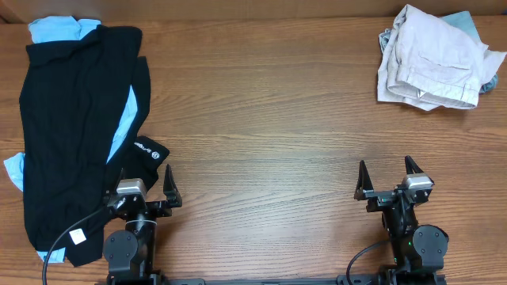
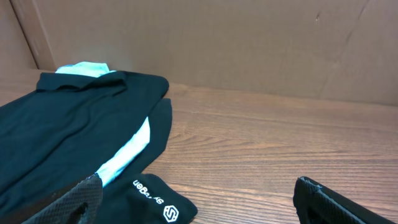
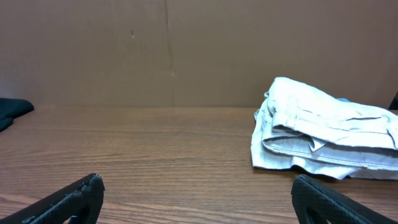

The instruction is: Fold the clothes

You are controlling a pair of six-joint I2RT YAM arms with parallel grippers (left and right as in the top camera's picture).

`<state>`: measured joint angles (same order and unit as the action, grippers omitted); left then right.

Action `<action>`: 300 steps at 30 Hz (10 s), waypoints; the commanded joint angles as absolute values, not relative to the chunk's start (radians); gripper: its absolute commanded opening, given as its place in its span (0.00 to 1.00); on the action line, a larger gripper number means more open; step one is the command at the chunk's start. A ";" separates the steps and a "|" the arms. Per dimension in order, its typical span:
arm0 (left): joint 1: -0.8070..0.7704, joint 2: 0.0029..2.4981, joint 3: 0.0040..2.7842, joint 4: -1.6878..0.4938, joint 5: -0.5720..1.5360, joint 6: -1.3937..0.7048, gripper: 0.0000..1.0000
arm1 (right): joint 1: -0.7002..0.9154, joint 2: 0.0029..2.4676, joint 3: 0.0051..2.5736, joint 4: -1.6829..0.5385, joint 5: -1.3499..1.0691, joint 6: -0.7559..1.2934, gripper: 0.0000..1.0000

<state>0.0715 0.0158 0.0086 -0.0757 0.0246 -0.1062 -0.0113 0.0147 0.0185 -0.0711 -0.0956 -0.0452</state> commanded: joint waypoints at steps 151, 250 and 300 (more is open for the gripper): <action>0.507 1.565 1.371 -1.077 0.043 -0.089 0.82 | -0.006 1.260 1.041 -0.582 -0.701 -0.006 1.00; -0.436 1.993 2.405 -1.248 0.368 0.063 0.04 | -0.401 0.867 1.163 -0.974 -0.599 0.126 0.71; -0.432 1.794 2.407 -0.985 0.397 -0.038 0.05 | 0.419 1.717 1.118 -0.248 -0.158 0.424 0.68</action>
<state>-0.4358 1.8549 2.3779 -0.9852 0.3714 -0.0254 0.4099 1.6943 1.1191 -0.2836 -0.2188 0.3931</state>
